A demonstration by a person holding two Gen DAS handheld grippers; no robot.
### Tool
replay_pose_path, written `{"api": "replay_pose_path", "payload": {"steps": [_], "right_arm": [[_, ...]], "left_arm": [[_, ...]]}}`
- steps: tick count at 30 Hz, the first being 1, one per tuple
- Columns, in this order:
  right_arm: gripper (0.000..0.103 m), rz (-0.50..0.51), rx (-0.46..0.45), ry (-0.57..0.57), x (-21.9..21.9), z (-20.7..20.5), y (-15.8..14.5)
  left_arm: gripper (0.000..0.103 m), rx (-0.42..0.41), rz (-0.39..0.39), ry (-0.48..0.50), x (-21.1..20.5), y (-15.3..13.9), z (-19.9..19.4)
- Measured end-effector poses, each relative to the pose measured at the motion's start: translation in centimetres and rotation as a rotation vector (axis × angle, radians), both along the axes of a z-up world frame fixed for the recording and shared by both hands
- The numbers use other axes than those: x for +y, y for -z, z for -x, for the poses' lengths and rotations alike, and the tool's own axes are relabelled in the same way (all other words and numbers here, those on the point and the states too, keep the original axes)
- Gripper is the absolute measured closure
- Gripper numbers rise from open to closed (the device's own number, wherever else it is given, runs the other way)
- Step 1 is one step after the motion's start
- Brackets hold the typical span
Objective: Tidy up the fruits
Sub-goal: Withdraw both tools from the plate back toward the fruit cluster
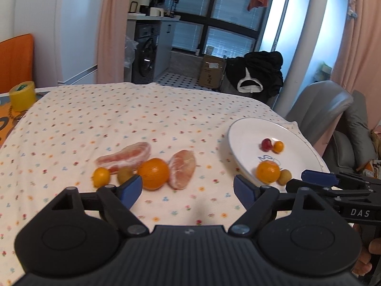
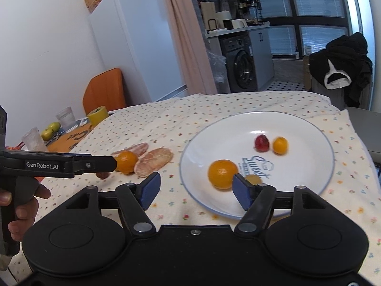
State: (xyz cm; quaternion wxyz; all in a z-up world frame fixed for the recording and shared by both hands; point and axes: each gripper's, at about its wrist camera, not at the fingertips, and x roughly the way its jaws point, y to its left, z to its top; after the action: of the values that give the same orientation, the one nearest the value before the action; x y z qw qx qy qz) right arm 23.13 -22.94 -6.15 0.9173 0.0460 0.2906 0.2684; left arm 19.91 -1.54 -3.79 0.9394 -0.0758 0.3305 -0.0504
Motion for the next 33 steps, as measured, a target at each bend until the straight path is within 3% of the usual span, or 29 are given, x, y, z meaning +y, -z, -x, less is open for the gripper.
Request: {"api": "replay_pose_path", "payload": {"steps": [5, 18, 33], "right_arm": [[0.02, 0.001, -0.01, -0.026, 1.4, 0.0, -0.2], [0.001, 0.008, -0.017, -0.093, 4.9, -0.4, -0.5], [0.002, 0.031, 0.008, -0.151, 8.5, -1.8, -0.4]], "left_arm": [[0.012, -0.007, 0.011, -0.026, 1.5, -0.1, 0.7], [0.011, 0.0, -0.003, -0.092, 5.2, 0.4, 2.1], [0.01, 0.005, 0.004, -0.135, 7.8, 0.8, 2.0]]}}
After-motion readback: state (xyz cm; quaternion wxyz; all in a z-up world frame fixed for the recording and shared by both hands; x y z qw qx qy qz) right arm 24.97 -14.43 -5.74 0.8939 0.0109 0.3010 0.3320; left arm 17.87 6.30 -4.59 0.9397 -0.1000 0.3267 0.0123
